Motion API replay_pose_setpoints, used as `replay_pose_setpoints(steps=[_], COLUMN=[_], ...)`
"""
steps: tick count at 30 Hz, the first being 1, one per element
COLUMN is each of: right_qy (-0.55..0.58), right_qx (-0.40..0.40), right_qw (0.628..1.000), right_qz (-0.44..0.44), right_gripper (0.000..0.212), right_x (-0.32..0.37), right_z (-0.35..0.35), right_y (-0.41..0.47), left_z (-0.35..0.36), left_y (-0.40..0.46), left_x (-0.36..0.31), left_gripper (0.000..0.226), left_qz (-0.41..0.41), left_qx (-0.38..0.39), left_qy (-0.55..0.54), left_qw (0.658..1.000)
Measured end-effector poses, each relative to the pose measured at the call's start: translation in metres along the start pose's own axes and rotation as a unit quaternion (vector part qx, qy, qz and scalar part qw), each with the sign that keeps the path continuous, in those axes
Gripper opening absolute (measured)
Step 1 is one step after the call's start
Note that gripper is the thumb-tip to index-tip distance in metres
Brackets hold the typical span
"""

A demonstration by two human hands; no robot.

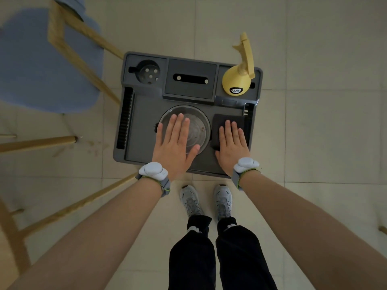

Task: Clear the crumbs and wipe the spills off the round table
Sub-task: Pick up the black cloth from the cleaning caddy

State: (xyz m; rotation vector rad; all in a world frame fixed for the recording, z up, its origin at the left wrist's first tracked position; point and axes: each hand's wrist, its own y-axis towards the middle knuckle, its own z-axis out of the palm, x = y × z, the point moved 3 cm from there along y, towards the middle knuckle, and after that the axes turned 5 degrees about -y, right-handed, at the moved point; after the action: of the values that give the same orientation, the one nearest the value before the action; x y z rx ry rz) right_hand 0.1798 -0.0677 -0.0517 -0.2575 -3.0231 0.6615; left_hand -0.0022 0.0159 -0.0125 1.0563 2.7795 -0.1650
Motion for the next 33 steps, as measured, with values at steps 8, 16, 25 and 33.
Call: replay_pose_setpoints(steps=[8, 16, 25, 33], right_qy=[0.399, 0.572, 0.789, 0.929], right_qx=[-0.037, -0.092, -0.102, -0.014], right_qw=[0.903, 0.775, 0.572, 0.352], right_qz=[0.158, 0.252, 0.201, 0.114], right_gripper=[0.055, 0.033, 0.02, 0.033], right_x=[-0.019, -0.004, 0.035, 0.095], right_z=[-0.04, -0.122, -0.262, -0.405], right_y=[-0.006, -0.006, -0.017, -0.047], left_z=[-0.029, -0.093, -0.217, -0.367], left_y=[0.005, 0.025, 0.042, 0.015], left_x=[0.004, -0.001, 0.01, 0.031], left_gripper=[0.077, 0.077, 0.076, 0.07], left_qz=[-0.021, -0.033, -0.111, -0.194], left_qx=[0.0, -0.049, -0.139, -0.256], left_qy=[-0.013, -0.034, -0.073, -0.071], left_qw=[1.0, 0.998, 0.981, 0.945])
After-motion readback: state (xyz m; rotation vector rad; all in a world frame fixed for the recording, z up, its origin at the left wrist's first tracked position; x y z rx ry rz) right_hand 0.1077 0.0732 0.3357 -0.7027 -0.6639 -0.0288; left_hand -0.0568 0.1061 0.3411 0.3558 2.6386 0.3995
